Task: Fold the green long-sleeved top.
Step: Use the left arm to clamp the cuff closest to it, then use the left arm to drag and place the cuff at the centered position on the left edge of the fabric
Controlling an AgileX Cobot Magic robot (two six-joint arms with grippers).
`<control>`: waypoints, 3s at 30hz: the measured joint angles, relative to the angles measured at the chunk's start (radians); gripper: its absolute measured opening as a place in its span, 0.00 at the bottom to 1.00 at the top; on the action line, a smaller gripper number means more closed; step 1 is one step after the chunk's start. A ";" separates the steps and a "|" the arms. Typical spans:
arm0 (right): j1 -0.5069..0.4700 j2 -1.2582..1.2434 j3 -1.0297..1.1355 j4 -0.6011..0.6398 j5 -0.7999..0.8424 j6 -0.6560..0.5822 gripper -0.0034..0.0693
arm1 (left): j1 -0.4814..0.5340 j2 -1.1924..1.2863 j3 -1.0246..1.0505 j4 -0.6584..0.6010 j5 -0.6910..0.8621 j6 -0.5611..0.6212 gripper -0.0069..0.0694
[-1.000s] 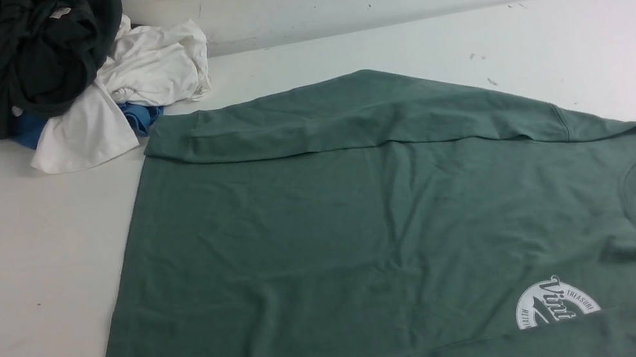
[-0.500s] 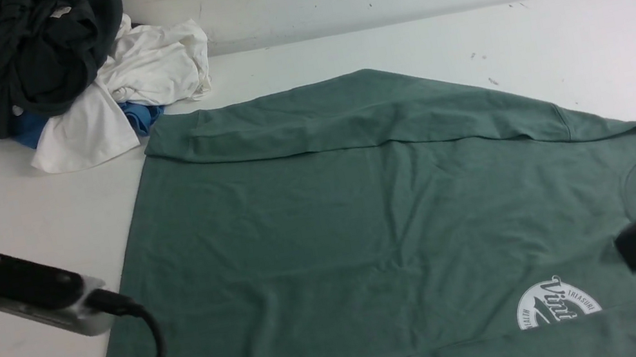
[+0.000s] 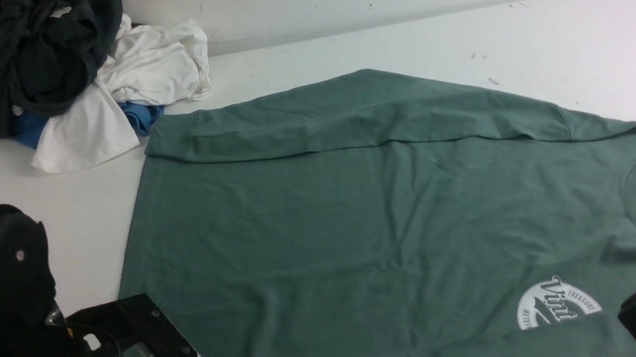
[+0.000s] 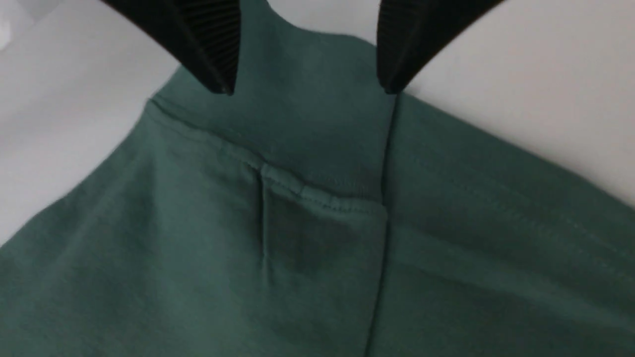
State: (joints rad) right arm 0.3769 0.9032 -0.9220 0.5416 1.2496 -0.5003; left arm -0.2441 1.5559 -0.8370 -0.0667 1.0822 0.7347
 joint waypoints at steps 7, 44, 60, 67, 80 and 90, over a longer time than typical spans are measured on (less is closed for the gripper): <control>0.000 -0.022 0.026 -0.003 -0.001 -0.004 0.03 | 0.000 0.101 -0.001 0.006 -0.071 0.007 0.55; 0.000 -0.024 0.040 -0.053 -0.065 -0.004 0.03 | 0.000 -0.063 -0.194 0.006 0.057 -0.077 0.09; 0.000 0.099 0.040 -0.579 -0.208 0.500 0.05 | -0.001 -0.049 -0.577 0.006 0.148 -0.090 0.09; -0.001 0.322 0.040 -0.652 -0.285 0.596 0.20 | -0.001 0.006 -0.595 0.021 0.149 -0.090 0.09; -0.167 0.698 0.040 -0.686 -0.448 0.676 0.51 | -0.001 0.081 -0.595 0.027 0.149 -0.090 0.09; -0.172 0.814 0.037 -0.684 -0.499 0.677 0.49 | -0.001 0.125 -0.595 0.028 0.148 -0.090 0.09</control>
State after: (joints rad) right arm 0.2047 1.7171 -0.8854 -0.1428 0.7506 0.1767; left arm -0.2449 1.6806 -1.4319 -0.0387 1.2305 0.6450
